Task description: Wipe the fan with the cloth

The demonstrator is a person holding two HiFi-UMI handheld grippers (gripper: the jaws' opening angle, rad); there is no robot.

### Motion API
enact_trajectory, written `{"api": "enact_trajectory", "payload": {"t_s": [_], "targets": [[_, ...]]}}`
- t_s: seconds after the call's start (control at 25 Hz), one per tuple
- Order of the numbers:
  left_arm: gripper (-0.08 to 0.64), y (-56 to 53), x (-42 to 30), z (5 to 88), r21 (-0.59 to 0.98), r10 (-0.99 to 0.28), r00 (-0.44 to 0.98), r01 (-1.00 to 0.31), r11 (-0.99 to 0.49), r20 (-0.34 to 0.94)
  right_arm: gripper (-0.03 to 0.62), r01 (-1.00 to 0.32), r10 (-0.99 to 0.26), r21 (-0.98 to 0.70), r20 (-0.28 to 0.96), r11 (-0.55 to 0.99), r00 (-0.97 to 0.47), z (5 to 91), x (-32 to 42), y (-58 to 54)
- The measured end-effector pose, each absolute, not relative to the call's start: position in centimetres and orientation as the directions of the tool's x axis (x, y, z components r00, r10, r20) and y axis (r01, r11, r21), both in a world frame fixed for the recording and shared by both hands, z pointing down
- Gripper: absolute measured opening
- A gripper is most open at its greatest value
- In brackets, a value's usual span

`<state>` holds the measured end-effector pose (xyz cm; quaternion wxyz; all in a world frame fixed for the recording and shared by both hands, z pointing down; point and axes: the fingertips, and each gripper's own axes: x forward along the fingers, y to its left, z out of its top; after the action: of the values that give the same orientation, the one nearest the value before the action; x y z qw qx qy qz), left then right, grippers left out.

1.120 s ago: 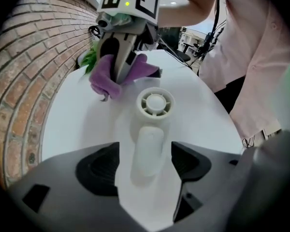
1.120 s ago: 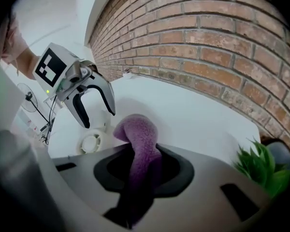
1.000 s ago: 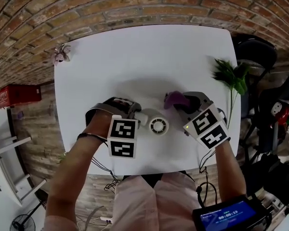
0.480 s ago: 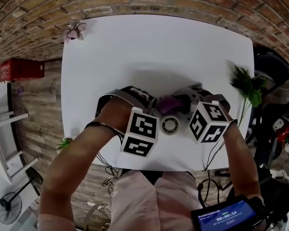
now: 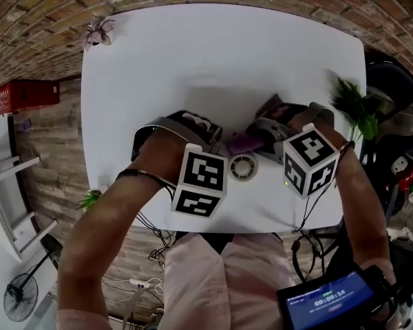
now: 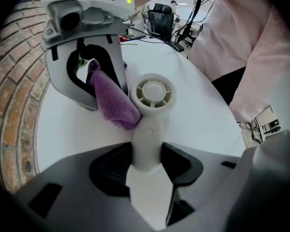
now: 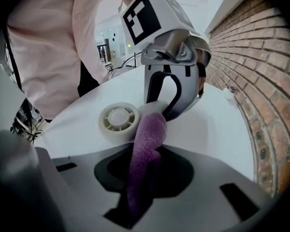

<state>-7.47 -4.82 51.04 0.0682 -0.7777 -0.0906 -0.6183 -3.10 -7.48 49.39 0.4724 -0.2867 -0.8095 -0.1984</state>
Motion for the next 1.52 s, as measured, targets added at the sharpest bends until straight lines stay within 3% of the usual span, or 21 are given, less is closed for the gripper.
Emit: {"api": "enact_trajectory", "payload": {"t_s": [0.48,0.96,1.28,1.36,1.44,1.52], "targets": [[0.198,-5.1,-7.9,51.2,-0.011,0.022,0.221,0.148,-0.989,0.975,0.075,0.504,0.203,0.018,0.902,0.863,-0.381,49.6,1.3,-6.8],[0.198,-5.7,-8.5,51.3,-0.073,-0.065,0.16,0.045,-0.996,0.985,0.075,0.133,0.044,0.018,0.894,0.991,-0.446,49.7,3.3,-2.7],[0.198,-6.2,-9.3,51.5,-0.101,-0.136,0.159,-0.21,-0.973,0.978,0.078,-0.026,-0.018,0.005,0.859,1.0,-0.512,49.8,0.7,1.9],[0.218,-5.1,-9.6,51.7,-0.04,-0.092,0.188,-0.262,-0.964,0.978,0.078,-0.091,-0.043,-0.007,0.843,0.996,-0.536,48.9,0.8,2.9],[0.299,-3.2,-10.1,51.9,0.072,0.0,0.227,-0.308,-0.949,0.974,0.08,-0.155,-0.07,-0.018,0.835,0.988,-0.545,47.9,1.7,4.0],[0.329,-1.3,-9.9,51.7,0.152,0.066,0.264,-0.321,-0.935,0.962,0.08,-0.214,-0.098,-0.024,0.837,0.977,-0.539,47.3,3.0,5.0]]}}
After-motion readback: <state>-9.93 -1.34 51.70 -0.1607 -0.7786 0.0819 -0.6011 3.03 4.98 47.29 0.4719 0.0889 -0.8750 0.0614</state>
